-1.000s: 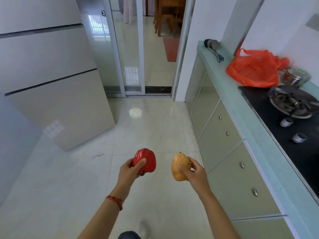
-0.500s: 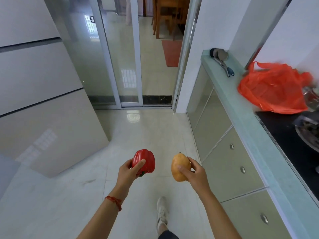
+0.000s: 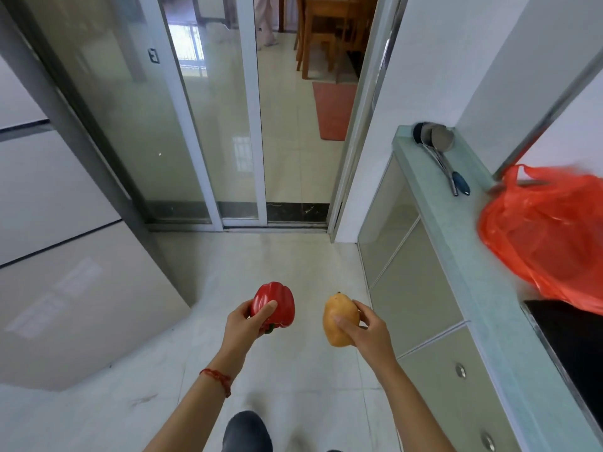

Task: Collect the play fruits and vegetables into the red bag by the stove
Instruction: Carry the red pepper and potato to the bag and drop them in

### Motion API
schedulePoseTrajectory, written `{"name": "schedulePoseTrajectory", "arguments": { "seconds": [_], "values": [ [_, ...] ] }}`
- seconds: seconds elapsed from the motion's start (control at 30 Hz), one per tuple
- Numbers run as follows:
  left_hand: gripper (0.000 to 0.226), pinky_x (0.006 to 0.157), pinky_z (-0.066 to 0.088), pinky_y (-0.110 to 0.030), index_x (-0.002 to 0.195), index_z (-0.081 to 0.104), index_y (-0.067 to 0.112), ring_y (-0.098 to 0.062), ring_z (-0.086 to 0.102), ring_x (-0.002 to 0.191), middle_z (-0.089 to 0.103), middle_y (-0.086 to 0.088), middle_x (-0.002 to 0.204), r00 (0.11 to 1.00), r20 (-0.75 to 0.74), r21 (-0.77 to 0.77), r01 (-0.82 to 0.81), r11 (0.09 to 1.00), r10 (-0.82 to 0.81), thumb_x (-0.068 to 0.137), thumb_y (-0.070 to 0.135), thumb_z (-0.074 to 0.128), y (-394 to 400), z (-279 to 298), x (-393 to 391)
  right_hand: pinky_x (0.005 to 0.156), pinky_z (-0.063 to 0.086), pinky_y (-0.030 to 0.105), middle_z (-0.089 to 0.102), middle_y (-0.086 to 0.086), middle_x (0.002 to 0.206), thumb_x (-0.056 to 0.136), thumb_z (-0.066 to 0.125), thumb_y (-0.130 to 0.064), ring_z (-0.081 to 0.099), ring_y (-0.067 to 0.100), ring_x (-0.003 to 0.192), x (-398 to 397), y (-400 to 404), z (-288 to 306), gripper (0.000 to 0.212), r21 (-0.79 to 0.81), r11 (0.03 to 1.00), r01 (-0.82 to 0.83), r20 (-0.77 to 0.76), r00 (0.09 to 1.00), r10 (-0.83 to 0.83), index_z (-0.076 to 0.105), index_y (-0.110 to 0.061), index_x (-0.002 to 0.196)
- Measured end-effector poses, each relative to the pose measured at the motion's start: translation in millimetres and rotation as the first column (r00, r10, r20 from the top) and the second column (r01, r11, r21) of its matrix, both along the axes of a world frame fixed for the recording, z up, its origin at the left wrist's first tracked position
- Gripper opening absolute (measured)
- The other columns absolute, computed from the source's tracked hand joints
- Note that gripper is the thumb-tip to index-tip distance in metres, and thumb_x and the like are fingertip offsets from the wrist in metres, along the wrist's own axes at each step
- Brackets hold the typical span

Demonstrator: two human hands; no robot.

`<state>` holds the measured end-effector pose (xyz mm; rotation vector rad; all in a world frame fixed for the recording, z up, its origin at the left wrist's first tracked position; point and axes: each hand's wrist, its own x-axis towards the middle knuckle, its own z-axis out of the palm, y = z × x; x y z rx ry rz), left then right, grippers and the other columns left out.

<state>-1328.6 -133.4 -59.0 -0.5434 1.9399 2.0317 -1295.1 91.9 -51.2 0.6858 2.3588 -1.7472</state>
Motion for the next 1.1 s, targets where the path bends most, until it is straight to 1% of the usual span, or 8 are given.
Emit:
{"name": "schedulePoseTrajectory", "arguments": {
  "seconds": [0.1, 0.23, 0.37, 0.5, 0.6, 0.77, 0.9, 1.1],
  "values": [
    [0.029, 0.072, 0.058, -0.031, 0.098, 0.061, 0.015, -0.028, 0.068, 0.082, 0.066, -0.010, 0.096, 1.000, 0.005, 0.003, 0.023, 1.000, -0.023, 0.076, 0.032, 0.070, 0.3, -4.2, -48.6, 0.087, 0.053, 0.043, 0.056, -0.001, 0.111, 0.072, 0.075, -0.033, 0.058, 0.022, 0.099, -41.4, 1.6, -4.4, 0.060, -0.009, 0.999, 0.034, 0.014, 0.999, -0.034, 0.051, -0.020, 0.126],
    [0.040, 0.073, 0.057, -0.032, 0.107, 0.060, 0.008, -0.028, 0.068, 0.081, 0.066, -0.011, 0.097, 0.998, 0.012, 0.006, 0.063, 0.998, -0.063, 0.076, 0.030, 0.071, -2.0, -12.3, -118.6, 0.088, 0.053, 0.047, 0.056, 0.000, 0.113, 0.072, 0.075, -0.032, 0.059, 0.023, 0.099, -98.8, -2.1, -11.5, 0.060, -0.029, 0.995, 0.096, 0.008, 0.995, -0.095, 0.051, -0.021, 0.126],
    [0.044, 0.071, 0.056, -0.030, 0.112, 0.057, 0.008, -0.027, 0.066, 0.088, 0.064, -0.010, 0.102, 0.991, 0.016, 0.001, 0.134, 0.991, -0.134, 0.076, 0.029, 0.071, -9.8, -13.6, -189.0, 0.089, 0.052, 0.048, 0.056, 0.002, 0.114, 0.074, 0.074, -0.027, 0.059, 0.026, 0.100, -154.6, -13.9, -15.3, 0.058, -0.044, 0.983, 0.180, 0.016, 0.984, -0.179, 0.050, -0.018, 0.127],
    [0.048, 0.073, 0.056, -0.032, 0.117, 0.055, 0.008, -0.027, 0.064, 0.092, 0.062, -0.010, 0.108, 0.977, 0.013, -0.013, 0.211, 0.977, -0.211, 0.077, 0.028, 0.070, -14.1, -10.8, -250.1, 0.086, 0.052, 0.039, 0.058, 0.002, 0.115, 0.075, 0.074, -0.027, 0.060, 0.025, 0.099, -200.7, -22.8, -15.2, 0.055, -0.037, 0.968, 0.250, 0.017, 0.968, -0.250, 0.052, -0.020, 0.125],
    [0.050, 0.075, 0.055, -0.032, 0.121, 0.051, 0.008, -0.029, 0.060, 0.100, 0.058, -0.010, 0.112, 0.963, 0.019, -0.030, 0.271, 0.962, -0.270, 0.078, 0.028, 0.068, -10.1, -10.6, -284.6, 0.091, 0.051, 0.042, 0.057, 0.001, 0.116, 0.076, 0.073, -0.027, 0.059, 0.023, 0.101, -224.4, -24.3, -15.7, 0.054, -0.030, 0.951, 0.309, 0.020, 0.951, -0.309, 0.052, -0.019, 0.125],
    [0.046, 0.071, 0.053, -0.028, 0.119, 0.052, 0.009, -0.027, 0.059, 0.098, 0.058, -0.006, 0.105, 0.930, 0.024, -0.029, 0.367, 0.930, -0.366, 0.079, 0.026, 0.067, 15.7, -10.2, -320.3, 0.090, 0.050, 0.039, 0.060, 0.001, 0.117, 0.076, 0.072, -0.028, 0.060, 0.021, 0.098, -241.3, -13.8, -13.9, 0.052, -0.002, 0.910, 0.414, 0.014, 0.910, -0.414, 0.054, -0.019, 0.124],
    [0.047, 0.077, 0.054, -0.033, 0.120, 0.051, 0.011, -0.030, 0.056, 0.102, 0.055, -0.010, 0.111, 0.890, 0.013, -0.069, 0.456, 0.887, -0.456, 0.079, 0.027, 0.067, 46.5, -9.1, -335.0, 0.085, 0.049, 0.032, 0.061, 0.000, 0.114, 0.075, 0.073, -0.026, 0.061, 0.019, 0.096, -240.0, 3.6, -11.9, 0.050, -0.022, 0.867, 0.497, 0.005, 0.868, -0.497, 0.056, -0.020, 0.121],
    [0.041, 0.072, 0.054, -0.028, 0.114, 0.054, 0.015, -0.026, 0.058, 0.097, 0.057, -0.007, 0.107, 0.792, 0.003, -0.072, 0.609, 0.790, -0.611, 0.078, 0.028, 0.068, 112.9, -9.6, -336.6, 0.079, 0.048, 0.028, 0.062, -0.002, 0.111, 0.073, 0.075, -0.028, 0.060, 0.017, 0.097, -215.3, 45.2, -14.2, 0.045, -0.046, 0.765, 0.643, -0.004, 0.766, -0.643, 0.059, -0.025, 0.114]
  ]
}}
